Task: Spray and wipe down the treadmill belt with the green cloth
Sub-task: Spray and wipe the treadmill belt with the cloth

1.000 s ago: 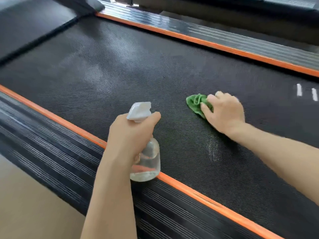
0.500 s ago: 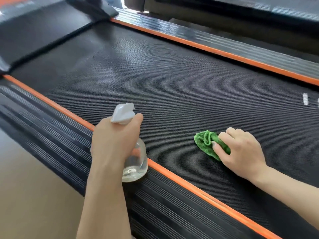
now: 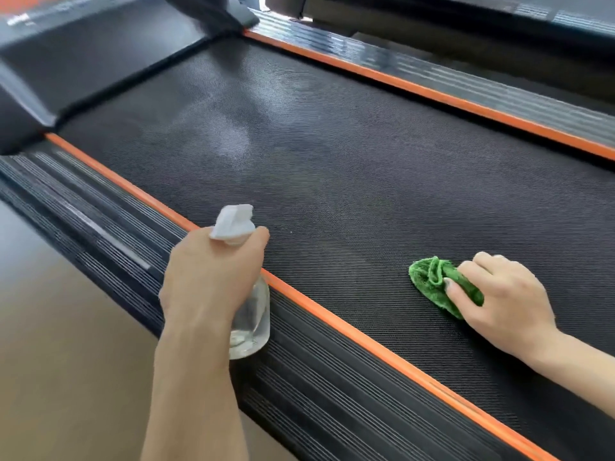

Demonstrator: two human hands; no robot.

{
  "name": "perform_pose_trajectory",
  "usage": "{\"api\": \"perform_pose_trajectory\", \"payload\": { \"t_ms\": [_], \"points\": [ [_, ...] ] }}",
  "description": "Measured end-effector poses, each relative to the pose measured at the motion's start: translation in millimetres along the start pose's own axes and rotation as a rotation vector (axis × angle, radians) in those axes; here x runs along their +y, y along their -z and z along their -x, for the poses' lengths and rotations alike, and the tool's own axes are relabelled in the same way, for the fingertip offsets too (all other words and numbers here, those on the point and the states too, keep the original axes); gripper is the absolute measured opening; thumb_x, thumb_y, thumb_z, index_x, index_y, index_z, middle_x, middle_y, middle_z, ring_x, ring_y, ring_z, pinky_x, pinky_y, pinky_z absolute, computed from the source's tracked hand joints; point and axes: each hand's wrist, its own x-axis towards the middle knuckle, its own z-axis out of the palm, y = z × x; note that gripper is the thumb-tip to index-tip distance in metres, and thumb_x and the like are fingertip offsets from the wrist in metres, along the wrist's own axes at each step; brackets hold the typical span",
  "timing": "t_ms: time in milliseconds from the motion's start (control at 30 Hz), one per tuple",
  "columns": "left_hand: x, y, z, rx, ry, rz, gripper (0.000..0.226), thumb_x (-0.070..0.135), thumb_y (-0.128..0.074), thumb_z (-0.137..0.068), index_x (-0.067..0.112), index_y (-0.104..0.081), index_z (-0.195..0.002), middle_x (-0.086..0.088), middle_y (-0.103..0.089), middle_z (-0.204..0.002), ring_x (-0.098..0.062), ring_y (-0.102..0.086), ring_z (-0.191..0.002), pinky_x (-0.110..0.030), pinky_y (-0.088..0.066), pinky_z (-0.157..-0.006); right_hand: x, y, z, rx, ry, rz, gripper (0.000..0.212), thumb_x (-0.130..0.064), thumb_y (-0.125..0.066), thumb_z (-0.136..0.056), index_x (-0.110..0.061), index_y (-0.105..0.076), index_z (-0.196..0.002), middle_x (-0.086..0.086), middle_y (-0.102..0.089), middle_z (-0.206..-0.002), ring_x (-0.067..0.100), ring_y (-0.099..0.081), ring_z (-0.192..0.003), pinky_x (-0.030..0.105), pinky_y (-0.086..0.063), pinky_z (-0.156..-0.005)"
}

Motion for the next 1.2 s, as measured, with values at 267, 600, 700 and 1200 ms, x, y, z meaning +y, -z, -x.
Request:
{"api": "perform_pose_trajectory", "payload": {
  "t_ms": [267, 600, 700, 1200],
  "points": [
    [-5, 5, 0, -0.008, -0.023, 0.041, 0.036, 0.051, -0.071, -0.085, 0.027, -0.063, -0.059, 0.000, -0.062, -0.067, -0.029, -0.064, -0.080, -0.044, -0.054, -0.085, -108, -32, -72, -0.076, 0.506, -0.142, 0.029, -0.045, -0.055, -0.095, -0.018, -0.057, -0.084, 0.001, -0.053, -0.085, 0.025, -0.051, -0.077, 0.040, -0.044, -0.070],
    [-5, -1, -8, -0.001, -0.016, 0.045, 0.039, 0.056, -0.068, -0.081, 0.020, -0.062, -0.066, -0.001, -0.067, -0.074, -0.033, -0.068, -0.090, -0.051, -0.058, -0.090, -178, -87, -196, 0.001, 0.339, -0.106, 0.039, -0.049, -0.045, -0.094, -0.016, -0.065, -0.095, 0.008, -0.063, -0.093, 0.034, -0.060, -0.087, 0.040, -0.044, -0.077],
    [-5, 0, -10, -0.001, -0.016, 0.036, 0.036, 0.053, -0.067, -0.085, 0.019, -0.066, -0.073, -0.001, -0.068, -0.077, -0.031, -0.067, -0.089, -0.049, -0.057, -0.090, -156, -63, -142, -0.060, 0.434, -0.181, 0.033, -0.048, -0.049, -0.095, -0.019, -0.060, -0.086, 0.002, -0.057, -0.085, 0.027, -0.054, -0.078, 0.038, -0.040, -0.073],
    [0, -6, -12, -0.087, -0.045, -0.066, 0.038, 0.053, -0.065, -0.086, 0.018, -0.065, -0.072, -0.002, -0.071, -0.080, -0.031, -0.068, -0.087, -0.047, -0.057, -0.089, -148, -64, -146, -0.012, 0.602, -0.147, 0.032, -0.044, -0.054, -0.097, -0.016, -0.060, -0.083, 0.005, -0.056, -0.083, 0.030, -0.054, -0.077, 0.041, -0.044, -0.071]
  ]
}}
